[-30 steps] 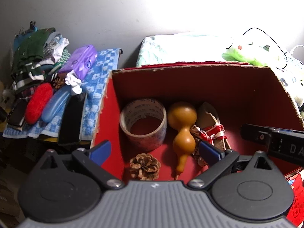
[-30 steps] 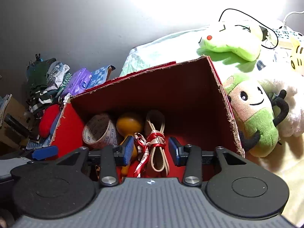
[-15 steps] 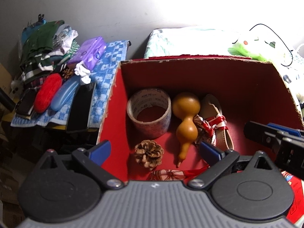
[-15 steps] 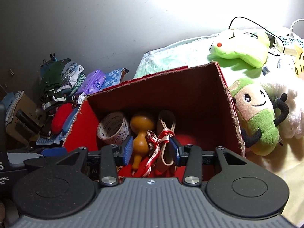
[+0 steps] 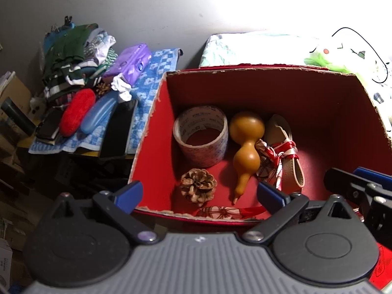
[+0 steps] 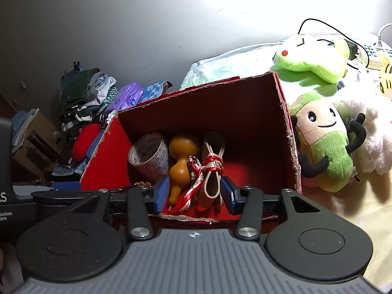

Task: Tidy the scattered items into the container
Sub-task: 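Raise the right tool out of the red box, then move the right tool down and grasp the red patterned gift box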

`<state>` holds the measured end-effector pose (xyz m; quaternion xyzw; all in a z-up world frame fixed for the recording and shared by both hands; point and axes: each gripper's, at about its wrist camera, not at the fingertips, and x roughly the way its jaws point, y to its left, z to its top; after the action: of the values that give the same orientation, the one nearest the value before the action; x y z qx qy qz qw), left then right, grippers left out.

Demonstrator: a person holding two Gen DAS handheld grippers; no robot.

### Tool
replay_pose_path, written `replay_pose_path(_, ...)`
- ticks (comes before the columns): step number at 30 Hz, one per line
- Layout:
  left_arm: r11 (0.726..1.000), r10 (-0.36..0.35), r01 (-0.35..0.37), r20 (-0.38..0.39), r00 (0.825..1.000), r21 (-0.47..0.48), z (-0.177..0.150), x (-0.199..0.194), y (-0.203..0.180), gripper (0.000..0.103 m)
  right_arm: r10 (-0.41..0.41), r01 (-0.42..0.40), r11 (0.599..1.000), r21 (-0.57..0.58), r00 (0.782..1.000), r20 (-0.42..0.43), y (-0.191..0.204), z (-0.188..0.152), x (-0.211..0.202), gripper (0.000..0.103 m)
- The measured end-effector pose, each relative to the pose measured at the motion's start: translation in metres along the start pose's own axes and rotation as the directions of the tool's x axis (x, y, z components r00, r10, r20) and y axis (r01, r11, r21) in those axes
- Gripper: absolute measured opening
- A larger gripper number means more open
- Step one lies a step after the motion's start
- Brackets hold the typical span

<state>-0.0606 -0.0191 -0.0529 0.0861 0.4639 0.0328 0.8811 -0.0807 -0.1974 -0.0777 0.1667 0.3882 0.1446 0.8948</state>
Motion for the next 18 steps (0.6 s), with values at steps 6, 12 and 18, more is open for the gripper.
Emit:
replay_pose_path(6, 0.999, -0.024, 0.025, 0.033, 0.999, -0.033, -0.009, -0.014, 0.007, 0.100, 0.077, -0.075, 0.997, -0.032, 0.995, 0.060, -0.003, -0.003, -0.020, 0.049)
replay_pose_path(12, 0.991, -0.110, 0.112, 0.018, 0.994, -0.072, -0.021, -0.030, 0.010, 0.100, 0.108, -0.102, 0.993, -0.060, 0.988, 0.112, -0.021, -0.010, -0.051, 0.049)
replay_pose_path(18, 0.979, -0.202, 0.203, 0.038, 0.979, -0.034, -0.042, -0.058, -0.001, 0.100, 0.115, -0.114, 0.993, -0.021, 0.979, 0.169, -0.057, -0.013, -0.086, 0.049)
